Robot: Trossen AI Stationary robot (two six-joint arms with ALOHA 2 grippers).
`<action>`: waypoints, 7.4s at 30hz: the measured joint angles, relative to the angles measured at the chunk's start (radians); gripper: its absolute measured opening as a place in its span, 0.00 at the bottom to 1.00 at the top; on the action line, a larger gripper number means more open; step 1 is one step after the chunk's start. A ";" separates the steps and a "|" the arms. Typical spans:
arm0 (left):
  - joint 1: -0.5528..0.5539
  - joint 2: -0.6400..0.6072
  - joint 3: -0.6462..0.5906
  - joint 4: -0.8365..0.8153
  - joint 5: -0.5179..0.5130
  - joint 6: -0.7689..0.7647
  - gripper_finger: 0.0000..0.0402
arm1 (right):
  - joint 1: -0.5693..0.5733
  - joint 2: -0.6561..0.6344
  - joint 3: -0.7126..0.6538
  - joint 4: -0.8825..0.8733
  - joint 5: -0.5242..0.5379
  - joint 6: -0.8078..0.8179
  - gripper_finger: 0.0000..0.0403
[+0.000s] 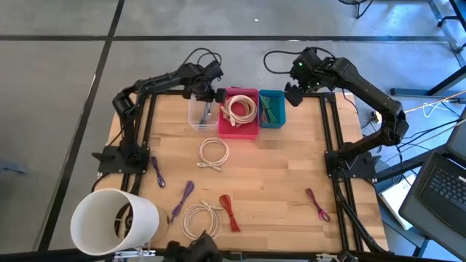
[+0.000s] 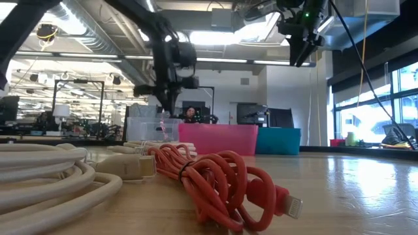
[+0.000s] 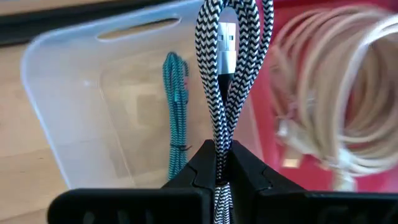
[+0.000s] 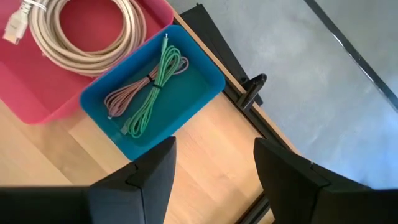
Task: Pick & Place USB Port
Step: Put the white patterned USB cable into the transparent bin, then put the purple patterned USB cable into the transparent bin
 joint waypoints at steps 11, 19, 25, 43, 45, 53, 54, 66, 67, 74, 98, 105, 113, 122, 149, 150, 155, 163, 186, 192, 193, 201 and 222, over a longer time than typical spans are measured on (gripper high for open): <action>0.025 0.115 -0.001 -0.011 0.058 0.038 0.03 | 0.000 0.000 0.000 -0.001 0.000 -0.027 0.55; 0.053 0.165 -0.001 -0.024 0.068 0.078 0.03 | 0.000 0.000 0.000 -0.001 0.000 -0.034 0.55; 0.046 0.200 -0.001 -0.013 0.114 0.102 0.04 | 0.000 0.000 0.000 0.002 0.000 -0.034 0.55; 0.033 0.067 0.000 -0.050 0.086 0.109 0.47 | 0.000 0.000 0.000 0.011 0.000 -0.045 0.55; 0.017 -0.008 0.000 -0.088 0.034 0.085 0.49 | 0.000 0.000 0.000 0.011 0.000 -0.049 0.55; -0.166 -0.320 0.000 -0.339 -0.152 -0.202 0.47 | -0.024 0.000 0.000 0.028 -0.019 -0.081 0.55; -0.200 -0.339 0.000 -0.365 -0.157 -0.256 0.47 | -0.028 0.000 0.000 0.034 -0.035 -0.083 0.55; -0.492 -0.358 -0.249 -0.532 -0.018 -0.792 0.43 | -0.066 0.000 0.000 0.070 -0.122 -0.187 0.55; -0.511 -0.359 -0.277 -0.528 0.009 -0.833 0.44 | -0.067 0.000 0.000 0.070 -0.122 -0.194 0.55; -0.653 -0.359 -0.426 -0.396 0.148 -1.073 0.45 | -0.073 0.000 0.000 0.086 -0.173 -0.217 0.55; -0.832 -0.397 -0.847 -0.186 0.383 -1.398 0.45 | -0.073 0.000 0.000 0.098 -0.263 -0.209 0.55; -0.842 -0.470 -0.928 -0.096 0.338 -1.479 0.45 | -0.073 0.000 0.000 0.107 -0.263 -0.209 0.55; -0.842 -0.478 -1.018 0.047 0.305 -1.495 0.45 | -0.073 0.000 0.000 0.132 -0.262 -0.231 0.55; -0.842 -0.477 -1.018 0.078 0.277 -1.378 0.24 | -0.073 0.000 0.000 0.140 -0.261 -0.231 0.55; -0.720 -0.726 -0.520 0.548 -0.896 -0.520 0.02 | -0.073 0.000 0.000 0.186 -0.259 -0.232 0.55; -0.677 -0.726 -0.500 0.612 -0.843 -0.402 0.02 | -0.073 0.000 0.000 0.185 -0.259 -0.231 0.55; -0.435 -0.720 -0.412 0.713 -0.587 -0.126 0.02 | -0.073 0.000 0.000 0.180 -0.259 -0.231 0.55; -0.127 -0.662 -0.382 0.700 -0.248 -0.086 0.02 | -0.073 0.000 0.000 0.176 -0.259 -0.228 0.55; 0.002 -0.296 -0.381 0.401 0.033 -0.209 0.02 | -0.072 0.000 0.000 0.177 -0.260 -0.201 0.55; 0.002 -0.259 -0.382 0.341 0.103 -0.233 0.02 | -0.073 0.000 0.000 0.177 -0.260 -0.202 0.55; 0.002 -0.254 -0.382 0.338 0.101 -0.233 0.02 | -0.073 0.000 0.000 0.177 -0.260 -0.202 0.55; 0.019 -0.185 -0.381 0.265 0.111 -0.214 0.02 | -0.073 0.000 0.000 0.176 -0.260 -0.202 0.55; 0.026 -0.038 -0.370 0.336 0.121 -0.057 0.21 | -0.073 0.000 0.000 0.176 -0.260 -0.202 0.55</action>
